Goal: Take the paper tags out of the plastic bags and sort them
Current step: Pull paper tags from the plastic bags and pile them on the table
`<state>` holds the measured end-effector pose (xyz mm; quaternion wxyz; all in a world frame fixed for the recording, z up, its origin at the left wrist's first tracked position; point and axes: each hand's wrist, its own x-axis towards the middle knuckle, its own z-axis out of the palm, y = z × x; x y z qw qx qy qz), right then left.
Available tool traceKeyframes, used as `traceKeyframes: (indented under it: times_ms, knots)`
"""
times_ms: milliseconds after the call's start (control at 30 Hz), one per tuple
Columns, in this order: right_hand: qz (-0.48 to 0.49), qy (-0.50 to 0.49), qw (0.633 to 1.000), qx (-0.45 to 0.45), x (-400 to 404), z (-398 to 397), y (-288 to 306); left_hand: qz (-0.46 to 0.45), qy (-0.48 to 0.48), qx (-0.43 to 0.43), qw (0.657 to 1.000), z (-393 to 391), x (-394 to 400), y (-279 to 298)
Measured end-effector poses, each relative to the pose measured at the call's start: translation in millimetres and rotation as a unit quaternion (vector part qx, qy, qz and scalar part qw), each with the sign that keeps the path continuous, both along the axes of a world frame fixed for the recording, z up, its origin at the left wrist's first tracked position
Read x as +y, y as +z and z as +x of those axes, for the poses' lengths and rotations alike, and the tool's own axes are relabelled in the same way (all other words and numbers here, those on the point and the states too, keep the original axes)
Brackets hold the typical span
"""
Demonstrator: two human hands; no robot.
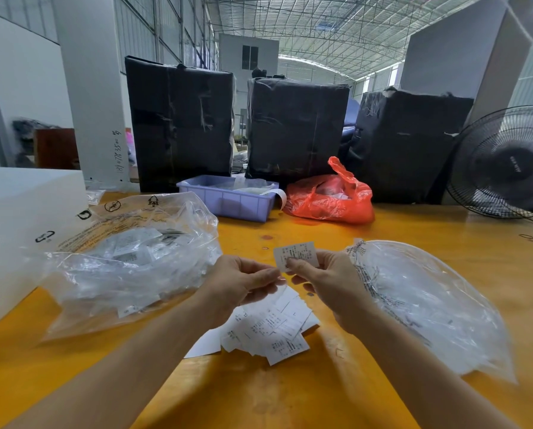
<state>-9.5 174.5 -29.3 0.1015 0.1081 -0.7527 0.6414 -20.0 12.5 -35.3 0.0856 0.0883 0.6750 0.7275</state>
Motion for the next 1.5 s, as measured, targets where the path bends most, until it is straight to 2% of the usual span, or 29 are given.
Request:
traceKeyframes:
  times_ms: [267,500,633,967,1100,1333,1500]
  knots:
    - [0.044,0.031,0.998,-0.028,-1.0,1.5,-2.0,-0.007,0.039,0.022,0.999,-2.9,1.0,-2.5]
    - [-0.013,-0.036,0.999,-0.004,3.4,-4.4,-1.7,-0.006,0.042,0.023,0.999,-2.2,0.2,-2.5]
    - [-0.031,-0.026,0.999,0.008,5.1,-5.0,-0.7,-0.022,0.062,0.043,0.997,-2.2,2.0,-2.6]
    - [0.071,-0.037,0.995,0.059,1.2,-3.4,-4.6,-0.023,0.060,0.060,0.996,-2.4,3.6,-3.0]
    - [0.076,-0.025,0.995,0.063,0.7,-1.8,-4.5,-0.033,0.058,0.069,0.995,-1.3,4.4,-3.2]
    - [0.155,0.001,0.987,0.035,0.3,0.2,-4.3,-0.039,0.057,0.083,0.994,-1.8,4.8,-4.0]
    - [0.174,0.022,0.984,0.015,2.6,-0.9,-2.4,-0.062,0.077,0.105,0.989,-2.7,4.2,-4.8]
